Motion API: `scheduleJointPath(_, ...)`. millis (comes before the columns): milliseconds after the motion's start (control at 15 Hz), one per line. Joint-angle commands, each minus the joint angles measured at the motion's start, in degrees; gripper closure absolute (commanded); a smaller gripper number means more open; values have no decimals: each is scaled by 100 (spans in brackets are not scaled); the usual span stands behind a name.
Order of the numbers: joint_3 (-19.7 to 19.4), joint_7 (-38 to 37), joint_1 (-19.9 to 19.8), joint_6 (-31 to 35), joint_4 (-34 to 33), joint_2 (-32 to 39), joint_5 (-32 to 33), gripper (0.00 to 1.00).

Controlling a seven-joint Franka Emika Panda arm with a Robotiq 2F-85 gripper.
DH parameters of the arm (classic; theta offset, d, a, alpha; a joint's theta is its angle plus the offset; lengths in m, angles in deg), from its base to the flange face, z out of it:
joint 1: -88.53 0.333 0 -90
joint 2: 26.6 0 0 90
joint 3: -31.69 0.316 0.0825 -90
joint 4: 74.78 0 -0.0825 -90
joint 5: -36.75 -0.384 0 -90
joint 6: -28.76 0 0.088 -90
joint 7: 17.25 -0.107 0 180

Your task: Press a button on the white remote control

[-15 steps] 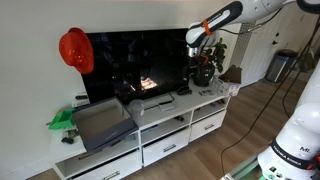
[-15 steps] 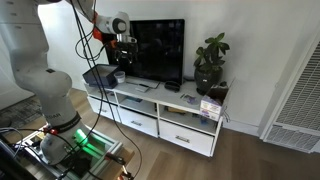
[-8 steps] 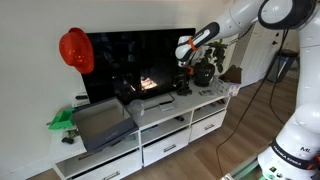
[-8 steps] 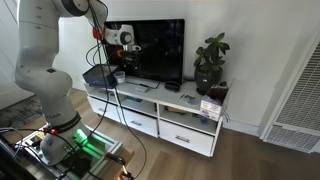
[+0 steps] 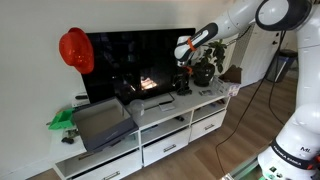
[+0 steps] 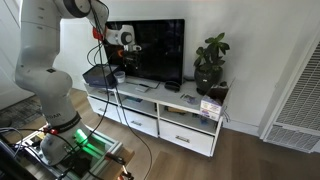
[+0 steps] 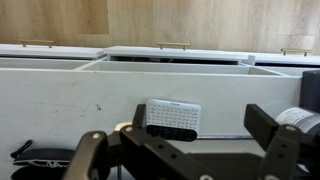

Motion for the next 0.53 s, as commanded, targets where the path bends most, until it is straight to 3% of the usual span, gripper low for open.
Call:
scheduleJointPath(0,78,104,-131,-99,-381,307,-194,0)
scheduleJointPath(467,281,264,-236,-185,-1604,1570,-658,0)
